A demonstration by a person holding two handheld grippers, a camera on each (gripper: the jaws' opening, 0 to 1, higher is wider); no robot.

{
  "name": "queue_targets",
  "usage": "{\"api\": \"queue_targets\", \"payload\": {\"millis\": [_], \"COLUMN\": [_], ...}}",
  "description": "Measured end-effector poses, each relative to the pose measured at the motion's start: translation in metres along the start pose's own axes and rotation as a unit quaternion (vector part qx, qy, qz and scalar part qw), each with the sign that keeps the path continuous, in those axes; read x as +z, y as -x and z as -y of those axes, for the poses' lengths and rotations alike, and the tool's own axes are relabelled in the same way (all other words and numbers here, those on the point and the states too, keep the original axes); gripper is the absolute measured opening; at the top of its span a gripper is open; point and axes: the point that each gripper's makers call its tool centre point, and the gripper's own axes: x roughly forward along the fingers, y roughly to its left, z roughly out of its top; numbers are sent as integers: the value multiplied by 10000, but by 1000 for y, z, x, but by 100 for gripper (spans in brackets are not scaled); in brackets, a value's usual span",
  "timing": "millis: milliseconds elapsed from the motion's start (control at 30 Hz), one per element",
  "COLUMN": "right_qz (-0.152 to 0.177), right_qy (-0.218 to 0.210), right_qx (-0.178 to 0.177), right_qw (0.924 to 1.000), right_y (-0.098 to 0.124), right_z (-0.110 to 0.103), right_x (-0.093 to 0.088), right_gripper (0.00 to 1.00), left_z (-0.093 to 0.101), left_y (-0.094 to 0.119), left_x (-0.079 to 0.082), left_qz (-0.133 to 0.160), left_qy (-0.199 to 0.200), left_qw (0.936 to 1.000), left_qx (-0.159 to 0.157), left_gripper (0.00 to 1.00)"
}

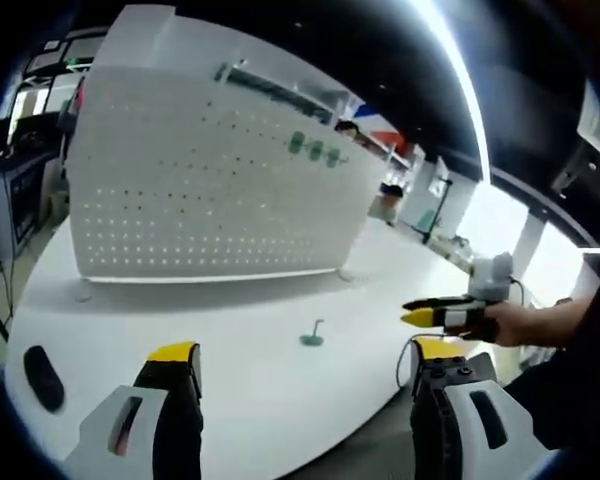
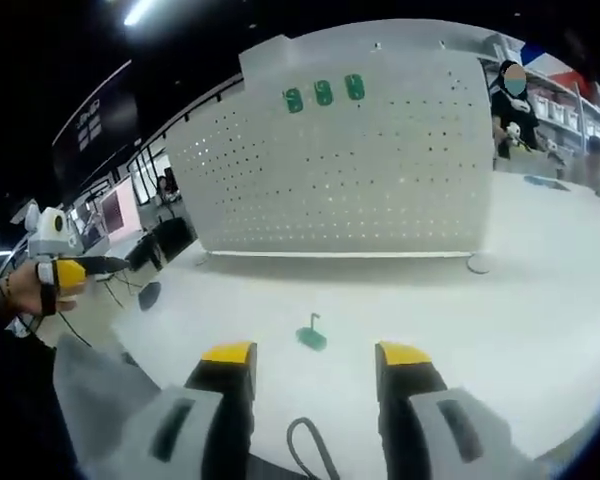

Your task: Insert the hook assembly into the mounting plate slot until the hook locks in place.

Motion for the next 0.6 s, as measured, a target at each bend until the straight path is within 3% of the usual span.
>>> {"api": "queue_targets", "payload": {"millis": [600], "right_qz": [-119], "right_qy": [-42], "right_qx": [20], "right_qw": [9999], "right_y": [11], "right_z": [-9], "right_x": [-12], "right_gripper": [44], "left_z": [1], "left_y": [-7], "left_x": [-16], "left_qz": [-274], "left_qy": [-102], "left_qw": [9996], "left_qx": [-7], "left_gripper": [87]}}
